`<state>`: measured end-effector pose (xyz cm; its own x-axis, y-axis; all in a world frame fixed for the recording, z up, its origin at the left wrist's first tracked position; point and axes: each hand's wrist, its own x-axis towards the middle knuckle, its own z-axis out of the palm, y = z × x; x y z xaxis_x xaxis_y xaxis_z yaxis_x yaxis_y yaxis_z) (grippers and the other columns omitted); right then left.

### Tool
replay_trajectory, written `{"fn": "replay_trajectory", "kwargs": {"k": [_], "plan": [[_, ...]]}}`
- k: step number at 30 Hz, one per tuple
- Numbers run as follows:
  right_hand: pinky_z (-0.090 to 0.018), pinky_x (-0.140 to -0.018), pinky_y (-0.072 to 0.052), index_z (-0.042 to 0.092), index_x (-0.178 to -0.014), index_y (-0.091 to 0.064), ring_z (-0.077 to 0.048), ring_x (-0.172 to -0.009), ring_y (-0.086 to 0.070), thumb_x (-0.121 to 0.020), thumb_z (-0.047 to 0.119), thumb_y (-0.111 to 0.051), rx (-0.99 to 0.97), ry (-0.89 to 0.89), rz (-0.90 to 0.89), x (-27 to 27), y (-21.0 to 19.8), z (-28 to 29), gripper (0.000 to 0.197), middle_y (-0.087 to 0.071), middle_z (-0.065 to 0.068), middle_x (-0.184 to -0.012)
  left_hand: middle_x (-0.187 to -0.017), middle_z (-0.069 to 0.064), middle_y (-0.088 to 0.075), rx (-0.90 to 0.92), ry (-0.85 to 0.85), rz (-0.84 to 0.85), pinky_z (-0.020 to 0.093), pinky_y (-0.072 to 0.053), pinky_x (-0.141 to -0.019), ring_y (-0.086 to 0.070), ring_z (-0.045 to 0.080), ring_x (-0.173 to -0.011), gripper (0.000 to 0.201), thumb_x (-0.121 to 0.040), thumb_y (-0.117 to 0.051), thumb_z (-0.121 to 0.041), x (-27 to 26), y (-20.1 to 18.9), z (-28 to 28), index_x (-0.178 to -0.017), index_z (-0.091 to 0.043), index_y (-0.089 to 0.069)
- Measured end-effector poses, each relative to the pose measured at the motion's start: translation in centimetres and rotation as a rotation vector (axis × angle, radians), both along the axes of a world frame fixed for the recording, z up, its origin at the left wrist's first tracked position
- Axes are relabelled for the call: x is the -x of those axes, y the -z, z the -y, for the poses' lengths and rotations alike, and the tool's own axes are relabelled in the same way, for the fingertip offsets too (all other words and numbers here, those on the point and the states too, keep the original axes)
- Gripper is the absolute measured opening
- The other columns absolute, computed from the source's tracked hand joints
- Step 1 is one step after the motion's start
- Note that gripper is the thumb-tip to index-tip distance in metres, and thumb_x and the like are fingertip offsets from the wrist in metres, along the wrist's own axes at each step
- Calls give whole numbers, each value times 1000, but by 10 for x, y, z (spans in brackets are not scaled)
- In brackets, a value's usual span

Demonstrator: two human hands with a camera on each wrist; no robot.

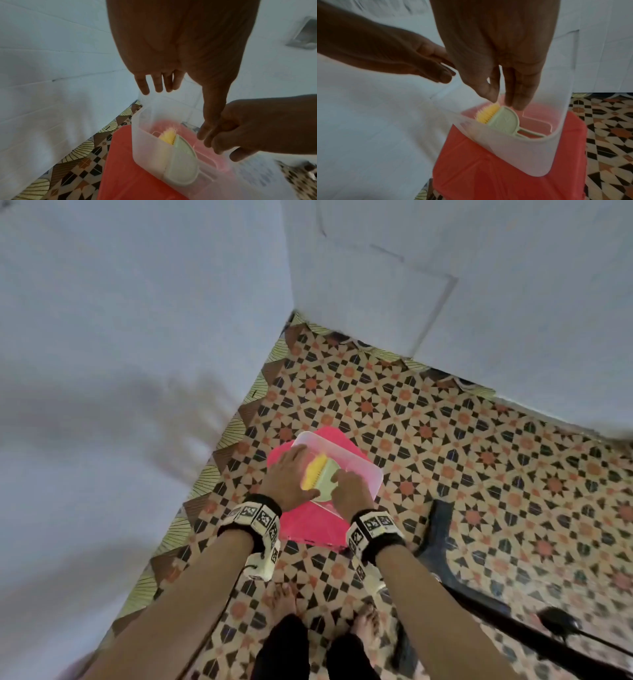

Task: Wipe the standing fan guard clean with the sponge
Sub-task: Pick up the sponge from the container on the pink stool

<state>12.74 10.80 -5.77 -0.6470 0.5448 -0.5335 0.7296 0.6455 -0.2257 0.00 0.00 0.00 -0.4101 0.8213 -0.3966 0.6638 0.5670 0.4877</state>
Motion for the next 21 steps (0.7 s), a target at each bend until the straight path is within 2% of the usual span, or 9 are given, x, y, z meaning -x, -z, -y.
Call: {"fn": "replay_trajectory", "kwargs": {"k": [4, 8, 10, 12, 13, 14, 16, 17, 21], "plan": [[-43, -98, -52, 2, -146, -33, -34, -118, -57, -99, 33, -59, -59, 59, 112, 14, 37, 6, 62, -51, -20, -136, -172, 10, -8, 114, 61, -58, 50, -13, -127, -7, 29, -159, 123, -76, -88, -45, 16, 32, -3, -163, -8, -9], [-41, -100, -50, -1, -154, -16, -33, -120, -56, -99, 33, -62, -132, 68, 90, 11, 48, 6, 79, -49, -19, -138, -173, 10, -1, 86, 84, -47, 48, -12, -126, -1, 28, -159, 133, -73, -90, -47, 23, 51, 6, -163, -7, 0], [-39, -96, -52, 0, -154, -18, -29, -115, -60, -97, 43, -64, -101, 90, 49, 10, 49, 2, 85, -57, -14, -131, -172, 11, 0, 70, 75, -39, 44, -10, -126, 1, 28, -159, 133, -74, -90, -46, 24, 50, 4, -163, -5, 0], [-42, -88, -55, 3, -145, -33, -29, -103, -62, -81, 76, -59, -103, 111, -10, 6, 40, 3, 100, -60, -10, -119, -172, 13, -1, 88, 96, -31, 45, -10, -126, 0, 30, -159, 130, -76, -89, -44, 22, 47, 2, -163, -4, -1], [-43, -84, -56, 5, -138, -40, -28, -97, -61, -77, 83, -52, -106, 105, -47, 4, 35, 5, 100, -59, -10, -114, -172, 14, -3, 94, 109, -41, 46, -11, -127, -2, 31, -159, 128, -77, -88, -43, 21, 45, 1, -163, -4, -2], [-41, -81, -56, 5, -133, -44, -26, -91, -60, -84, 77, -49, -105, 99, -77, 3, 25, 8, 87, -59, -10, -113, -171, 14, -5, 93, 121, -54, 46, -13, -127, -5, 32, -158, 125, -78, -87, -43, 20, 43, 0, -163, -5, -4], [-30, -73, -54, 3, -126, -48, -20, -80, -57, -103, 40, -45, -85, 91, -131, -1, -2, 9, 44, -58, -8, -111, -172, 12, -6, 76, 147, -47, 46, -13, -127, -8, 32, -158, 120, -81, -86, -39, 18, 29, -2, -164, -7, -7], [-27, -71, -52, 2, -123, -52, -18, -78, -56, -105, 28, -43, -60, 84, -159, -3, -20, 9, 32, -57, -7, -109, -172, 11, -6, 61, 165, -30, 46, -13, -127, -9, 32, -157, 116, -82, -85, -35, 17, 19, -3, -165, -9, -8], [-37, -79, -56, 3, -107, -64, -21, -83, -60, -106, 19, -46, -69, 46, -351, -14, -106, 10, 24, -63, -9, -100, -169, 5, -19, -26, 284, -68, 53, -28, -125, -20, 30, -155, 91, -91, -76, -26, 15, -43, -7, -164, -22, -21]]}}
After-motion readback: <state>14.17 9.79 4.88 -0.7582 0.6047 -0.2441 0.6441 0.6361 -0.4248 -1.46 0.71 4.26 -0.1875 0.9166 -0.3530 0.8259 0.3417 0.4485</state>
